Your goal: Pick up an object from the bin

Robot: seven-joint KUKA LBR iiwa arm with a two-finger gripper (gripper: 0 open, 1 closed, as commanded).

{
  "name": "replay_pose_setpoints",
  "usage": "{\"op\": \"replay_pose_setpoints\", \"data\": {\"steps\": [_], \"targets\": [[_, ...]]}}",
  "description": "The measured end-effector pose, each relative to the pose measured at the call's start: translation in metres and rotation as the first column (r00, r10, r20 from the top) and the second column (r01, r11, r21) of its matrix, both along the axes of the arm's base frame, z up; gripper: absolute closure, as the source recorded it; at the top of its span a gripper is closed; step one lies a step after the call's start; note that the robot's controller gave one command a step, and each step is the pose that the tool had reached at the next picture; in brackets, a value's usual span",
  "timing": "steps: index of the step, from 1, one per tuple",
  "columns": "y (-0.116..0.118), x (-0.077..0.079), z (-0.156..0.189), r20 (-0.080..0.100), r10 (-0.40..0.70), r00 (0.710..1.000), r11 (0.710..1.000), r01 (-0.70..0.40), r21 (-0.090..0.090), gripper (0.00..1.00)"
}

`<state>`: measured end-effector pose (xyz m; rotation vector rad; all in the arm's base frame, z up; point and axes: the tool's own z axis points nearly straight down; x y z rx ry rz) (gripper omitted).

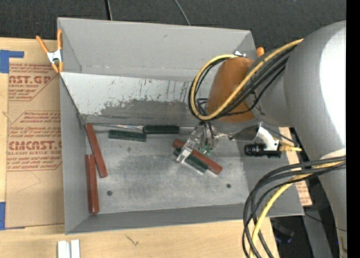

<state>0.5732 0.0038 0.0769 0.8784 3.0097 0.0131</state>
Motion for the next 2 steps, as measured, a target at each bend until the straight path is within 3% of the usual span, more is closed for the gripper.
{"op": "replay_pose_setpoints", "data": {"steps": [2], "targets": [[0.0,-0.0008,0.002,-0.001,0.001,1.0,1.0,-0.001,-0.001,1.0]]}}
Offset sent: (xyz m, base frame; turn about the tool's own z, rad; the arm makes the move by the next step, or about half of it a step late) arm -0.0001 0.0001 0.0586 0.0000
